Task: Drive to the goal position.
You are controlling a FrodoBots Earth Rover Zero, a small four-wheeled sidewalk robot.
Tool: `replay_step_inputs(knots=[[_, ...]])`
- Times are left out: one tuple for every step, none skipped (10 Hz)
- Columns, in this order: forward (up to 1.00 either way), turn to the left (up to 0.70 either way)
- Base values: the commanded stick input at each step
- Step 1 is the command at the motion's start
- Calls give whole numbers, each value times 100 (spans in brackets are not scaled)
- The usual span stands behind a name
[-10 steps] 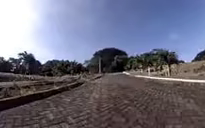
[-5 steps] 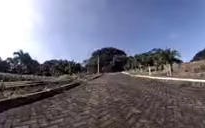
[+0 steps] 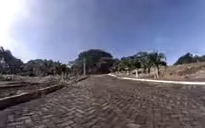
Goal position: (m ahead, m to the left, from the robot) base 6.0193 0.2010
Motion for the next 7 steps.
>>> replay_step_inputs(knots=[[100,0],[100,0],[100,0],[100,0],[100,0],[100,0],[100,0]])
